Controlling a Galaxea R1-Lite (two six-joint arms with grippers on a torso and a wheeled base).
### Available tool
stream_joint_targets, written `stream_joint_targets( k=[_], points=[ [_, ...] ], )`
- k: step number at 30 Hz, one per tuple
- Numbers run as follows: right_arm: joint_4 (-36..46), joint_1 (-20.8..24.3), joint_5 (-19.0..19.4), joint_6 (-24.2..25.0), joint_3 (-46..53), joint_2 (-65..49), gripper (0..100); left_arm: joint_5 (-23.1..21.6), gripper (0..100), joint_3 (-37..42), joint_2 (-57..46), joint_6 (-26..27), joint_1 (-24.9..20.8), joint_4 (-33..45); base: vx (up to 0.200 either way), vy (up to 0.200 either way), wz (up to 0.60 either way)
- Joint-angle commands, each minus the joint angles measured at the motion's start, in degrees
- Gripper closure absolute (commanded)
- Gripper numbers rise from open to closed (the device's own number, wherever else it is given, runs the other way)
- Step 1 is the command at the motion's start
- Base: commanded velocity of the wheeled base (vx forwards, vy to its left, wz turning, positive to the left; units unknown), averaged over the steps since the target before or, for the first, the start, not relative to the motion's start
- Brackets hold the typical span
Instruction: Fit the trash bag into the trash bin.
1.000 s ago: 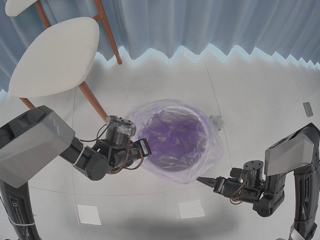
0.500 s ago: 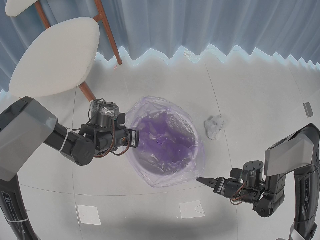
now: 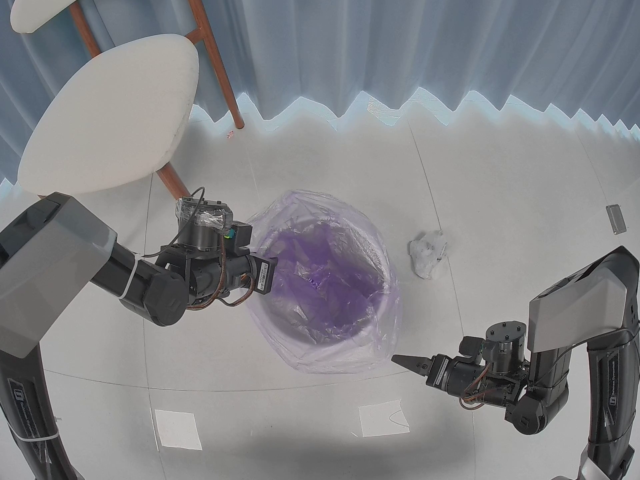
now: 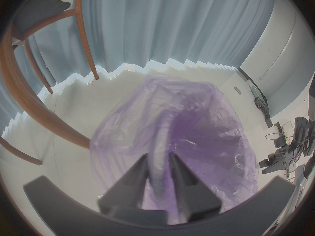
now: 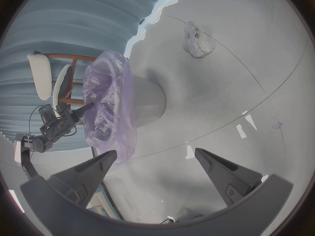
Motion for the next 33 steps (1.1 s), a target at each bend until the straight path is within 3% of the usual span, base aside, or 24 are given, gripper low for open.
stream_joint_targets(
  k=[1,5,9,18,23,25,26,27,29,30,33],
  points=[
    [-1.02,0.02,0.04,0.01,0.08,0.03,0,0.16,0,0.15,0.6,-0.1,-0.11,-2.65,0.0,0.0,0.0],
    [-1.02,0.11,0.04,-0.08,0.17,0.03,0,0.16,0,1.11,-0.01,-0.1,-0.11,-6.86,0.0,0.0,0.0],
    [-1.02,0.11,0.04,-0.08,0.25,0.03,0,-0.01,0,8.85,-6.6,-0.1,-0.63,-11.52,0.0,0.0,0.0],
    [-1.02,0.11,0.04,-0.08,0.34,0.03,0,-0.1,0,23.0,-18.03,-0.71,-1.07,-13.54,0.0,0.0,0.0],
    [-1.02,0.2,0.04,-0.08,0.43,-0.06,0,-0.28,0,31.26,-20.93,-4.4,1.56,-18.03,0.0,0.0,0.0],
    [-1.02,0.29,0.04,-0.08,0.43,0.03,0,-0.28,0,35.48,-20.14,-11.96,2.53,-20.75,0.0,0.0,0.0],
    [-1.02,0.29,0.04,-0.08,0.43,0.03,0,-0.28,0,35.48,-20.14,-11.96,2.53,-20.75,0.0,0.0,0.0],
    [-1.02,0.46,0.04,-0.08,0.43,-0.06,0,-0.45,0,36.89,-17.85,-22.07,2.53,-23.48,0.0,0.0,0.0],
    [-1.02,0.46,0.04,-0.08,0.52,-0.06,0,-0.45,0,36.89,-17.33,-23.92,2.44,-23.91,0.0,0.0,0.0],
    [-1.02,0.81,0.04,-0.17,0.61,-0.06,0,-0.8,0,37.41,-12.84,-39.74,2.53,-30.86,0.0,0.0,0.0],
    [-1.02,0.9,0.04,-0.17,0.69,-0.06,0,-1.68,0,39.17,-8.89,-44.31,3.76,-38.5,0.0,0.0,0.0]
  ],
)
